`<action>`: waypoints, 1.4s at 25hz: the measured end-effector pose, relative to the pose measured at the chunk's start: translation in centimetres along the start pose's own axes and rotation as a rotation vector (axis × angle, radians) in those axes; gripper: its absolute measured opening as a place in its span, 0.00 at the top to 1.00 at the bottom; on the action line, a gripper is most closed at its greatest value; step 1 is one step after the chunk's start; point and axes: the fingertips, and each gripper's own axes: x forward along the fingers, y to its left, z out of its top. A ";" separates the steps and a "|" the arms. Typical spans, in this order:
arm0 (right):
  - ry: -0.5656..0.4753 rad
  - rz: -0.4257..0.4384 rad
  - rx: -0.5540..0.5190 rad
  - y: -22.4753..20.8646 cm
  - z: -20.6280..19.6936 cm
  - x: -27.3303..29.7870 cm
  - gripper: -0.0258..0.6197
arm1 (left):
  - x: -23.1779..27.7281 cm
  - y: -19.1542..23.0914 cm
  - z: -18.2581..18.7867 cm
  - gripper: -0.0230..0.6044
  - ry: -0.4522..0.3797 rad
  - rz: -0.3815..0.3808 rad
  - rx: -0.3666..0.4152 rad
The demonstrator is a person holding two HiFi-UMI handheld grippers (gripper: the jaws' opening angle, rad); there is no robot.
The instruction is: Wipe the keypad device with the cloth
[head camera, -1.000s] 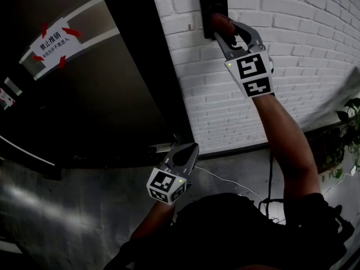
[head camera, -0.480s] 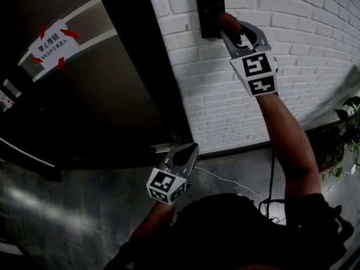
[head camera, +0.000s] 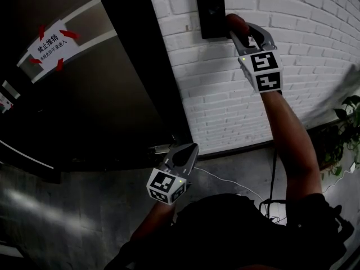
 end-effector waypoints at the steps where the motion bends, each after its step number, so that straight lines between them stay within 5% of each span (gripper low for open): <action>1: 0.006 -0.005 0.008 -0.2 -0.2 0.0 0.74 | -0.1 0.0 0.0 0.94 -0.001 -0.001 -0.001; 12: 0.023 -0.018 0.026 1.3 0.2 -3.8 0.74 | -1.8 0.9 -0.1 0.94 -0.003 -0.053 -0.005; 22: 0.138 0.093 0.212 10.9 -5.1 -16.3 0.74 | -4.5 1.1 -1.7 0.94 0.035 -0.165 -0.016; 29: 0.218 0.237 0.326 19.2 -8.9 -24.6 0.74 | -6.0 -0.1 -1.5 0.94 -0.007 -0.132 -0.024; 35: 0.255 0.270 0.373 19.6 -10.8 -29.6 0.74 | -6.7 -3.2 -1.1 0.94 -0.045 -0.046 -0.036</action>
